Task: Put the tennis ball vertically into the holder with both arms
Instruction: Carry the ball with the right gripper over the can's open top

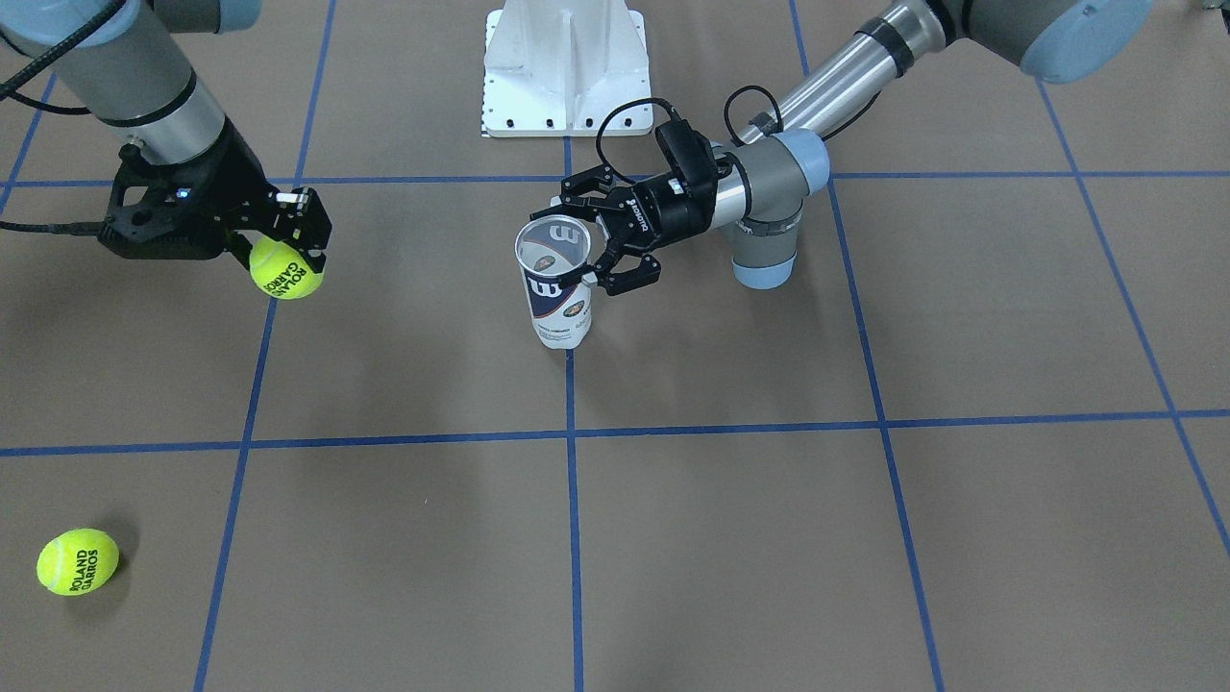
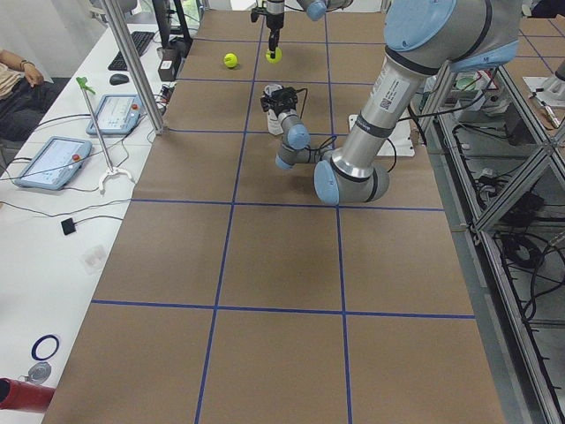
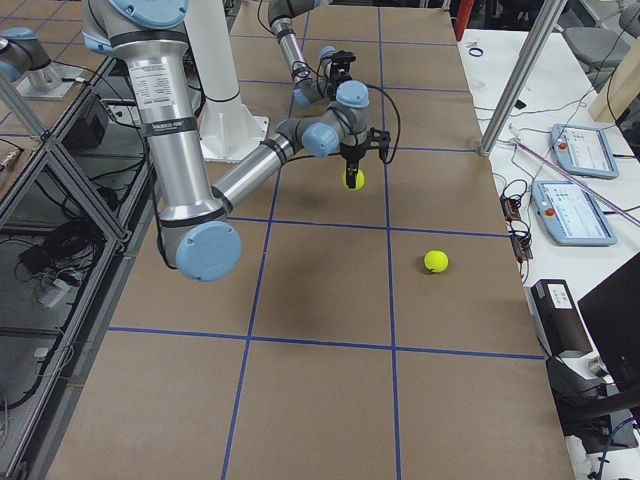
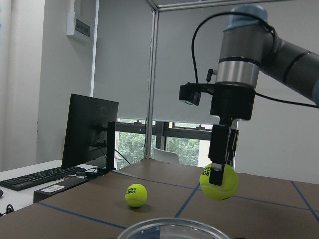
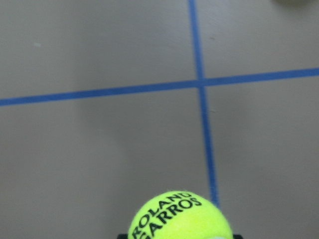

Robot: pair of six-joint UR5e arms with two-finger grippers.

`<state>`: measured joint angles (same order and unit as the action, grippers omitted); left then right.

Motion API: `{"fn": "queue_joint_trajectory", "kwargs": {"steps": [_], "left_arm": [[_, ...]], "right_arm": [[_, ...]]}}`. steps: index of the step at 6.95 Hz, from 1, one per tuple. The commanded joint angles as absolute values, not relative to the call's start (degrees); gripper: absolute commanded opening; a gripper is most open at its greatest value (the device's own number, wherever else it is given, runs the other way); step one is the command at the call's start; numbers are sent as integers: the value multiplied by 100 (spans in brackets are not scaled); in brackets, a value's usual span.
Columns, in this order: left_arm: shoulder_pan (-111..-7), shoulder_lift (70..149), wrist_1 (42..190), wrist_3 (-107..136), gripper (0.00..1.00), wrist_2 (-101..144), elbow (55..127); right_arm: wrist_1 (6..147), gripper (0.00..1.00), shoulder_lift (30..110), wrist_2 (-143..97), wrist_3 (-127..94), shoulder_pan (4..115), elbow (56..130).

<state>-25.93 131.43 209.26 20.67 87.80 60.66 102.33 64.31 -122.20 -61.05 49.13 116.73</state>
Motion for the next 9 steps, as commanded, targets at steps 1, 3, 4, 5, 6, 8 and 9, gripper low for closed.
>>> {"fn": "queue_joint_trajectory", "kwargs": {"steps": [1,3,4,5,6,8,9], "left_arm": [[-2575,13140,20927,2065,77,8780,6056],[-2549,13148,20918,2057,77,8780,6047],[-2540,13148,20918,2057,77,8780,6047],[-2540,13157,20918,2057,77,8780,6047],[-2540,13157,20918,2057,77,8780,6038],[-2514,13166,20918,2057,77,8780,6038],[-2514,13166,20918,2057,77,8780,6038]], "right_arm": [[10564,0,5637,-12384,-6754,4878,11672],[10564,0,4821,-12366,-7572,4659,11280],[10564,0,4442,-12358,-7794,4589,10998],[10564,0,4378,-12349,-7805,4527,10978],[10573,0,4377,-12314,-7805,4439,10960],[10582,5,3957,-12061,-8208,4212,10584],[10713,13,3946,-11745,-8218,3966,10582]]}}
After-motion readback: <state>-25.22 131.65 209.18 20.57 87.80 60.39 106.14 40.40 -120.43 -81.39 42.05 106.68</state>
